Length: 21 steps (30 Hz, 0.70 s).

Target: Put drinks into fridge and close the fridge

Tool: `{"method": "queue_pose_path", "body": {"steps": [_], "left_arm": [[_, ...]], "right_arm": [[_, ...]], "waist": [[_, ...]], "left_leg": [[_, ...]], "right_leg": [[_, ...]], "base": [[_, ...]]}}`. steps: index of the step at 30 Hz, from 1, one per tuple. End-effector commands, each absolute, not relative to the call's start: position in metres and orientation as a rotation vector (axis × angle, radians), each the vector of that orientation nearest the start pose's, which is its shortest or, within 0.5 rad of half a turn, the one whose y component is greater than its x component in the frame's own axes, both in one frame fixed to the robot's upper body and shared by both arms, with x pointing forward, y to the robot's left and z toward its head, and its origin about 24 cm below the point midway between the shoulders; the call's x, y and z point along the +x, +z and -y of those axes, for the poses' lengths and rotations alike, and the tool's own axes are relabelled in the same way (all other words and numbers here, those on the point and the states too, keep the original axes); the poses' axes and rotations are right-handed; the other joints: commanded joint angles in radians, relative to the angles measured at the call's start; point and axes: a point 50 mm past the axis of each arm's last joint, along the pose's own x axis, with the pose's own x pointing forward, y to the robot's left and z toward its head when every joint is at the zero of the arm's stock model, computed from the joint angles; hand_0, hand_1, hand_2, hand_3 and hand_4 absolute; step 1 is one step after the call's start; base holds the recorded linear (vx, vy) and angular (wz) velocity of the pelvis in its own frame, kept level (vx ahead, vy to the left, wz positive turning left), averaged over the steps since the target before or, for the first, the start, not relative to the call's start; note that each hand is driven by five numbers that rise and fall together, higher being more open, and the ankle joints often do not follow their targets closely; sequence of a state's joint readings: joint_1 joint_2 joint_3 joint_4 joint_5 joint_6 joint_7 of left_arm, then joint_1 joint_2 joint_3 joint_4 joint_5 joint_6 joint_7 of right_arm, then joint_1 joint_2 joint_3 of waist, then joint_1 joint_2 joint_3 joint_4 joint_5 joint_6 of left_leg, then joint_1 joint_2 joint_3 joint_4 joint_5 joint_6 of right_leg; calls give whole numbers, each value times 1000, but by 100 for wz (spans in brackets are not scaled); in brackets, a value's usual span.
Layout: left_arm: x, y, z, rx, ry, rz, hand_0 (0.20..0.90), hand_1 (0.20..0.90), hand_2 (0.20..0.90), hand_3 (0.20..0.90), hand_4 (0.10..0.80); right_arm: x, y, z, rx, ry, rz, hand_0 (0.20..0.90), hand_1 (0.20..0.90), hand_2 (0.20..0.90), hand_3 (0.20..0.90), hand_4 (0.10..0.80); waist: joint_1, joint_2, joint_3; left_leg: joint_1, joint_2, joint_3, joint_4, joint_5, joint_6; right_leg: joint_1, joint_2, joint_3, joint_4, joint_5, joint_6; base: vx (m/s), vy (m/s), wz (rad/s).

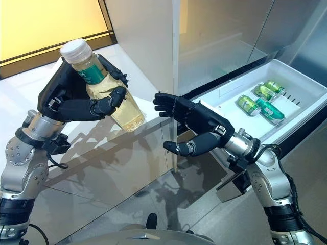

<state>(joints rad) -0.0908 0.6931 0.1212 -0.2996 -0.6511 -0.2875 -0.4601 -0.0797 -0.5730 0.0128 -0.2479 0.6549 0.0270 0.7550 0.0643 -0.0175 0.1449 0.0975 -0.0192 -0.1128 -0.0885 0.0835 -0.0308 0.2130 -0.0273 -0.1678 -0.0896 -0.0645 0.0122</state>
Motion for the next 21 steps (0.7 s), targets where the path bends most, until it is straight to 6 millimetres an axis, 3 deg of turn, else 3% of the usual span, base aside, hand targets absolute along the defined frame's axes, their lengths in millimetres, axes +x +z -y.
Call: {"method": "queue_pose_path", "body": {"steps": [1, 13, 21], "left_arm": [[212, 258, -222, 165, -569, 1028, 300, 300, 300, 200, 100], [223, 255, -194, 129, -723, 982, 300, 300, 300, 200, 100], [226, 259, -185, 220, -736, 998, 300, 300, 300, 200, 100]], "right_arm": [[246, 166, 173, -27, 952, 373, 900, 900, 900, 900, 800], [263, 169, 141, -28, 1040, 300, 900, 900, 900, 900, 800], [265, 181, 122, -27, 1120, 318, 900, 900, 900, 900, 800]], "waist": [[-21, -2, -114], [-7, -7, -108], [3, -8, -111]], "left_leg": [[34, -60, 9, 1, -100, 52], [44, -62, 4, 1, -99, 52], [45, -64, 2, 1, -99, 54]], "right_leg": [[-81, -11, 46, 15, 91, 60], [-71, -13, 39, 18, 88, 57], [-67, -12, 39, 18, 86, 54]], "base": [[0, 0, 0], [5, 0, 0], [4, 0, 0]]}}
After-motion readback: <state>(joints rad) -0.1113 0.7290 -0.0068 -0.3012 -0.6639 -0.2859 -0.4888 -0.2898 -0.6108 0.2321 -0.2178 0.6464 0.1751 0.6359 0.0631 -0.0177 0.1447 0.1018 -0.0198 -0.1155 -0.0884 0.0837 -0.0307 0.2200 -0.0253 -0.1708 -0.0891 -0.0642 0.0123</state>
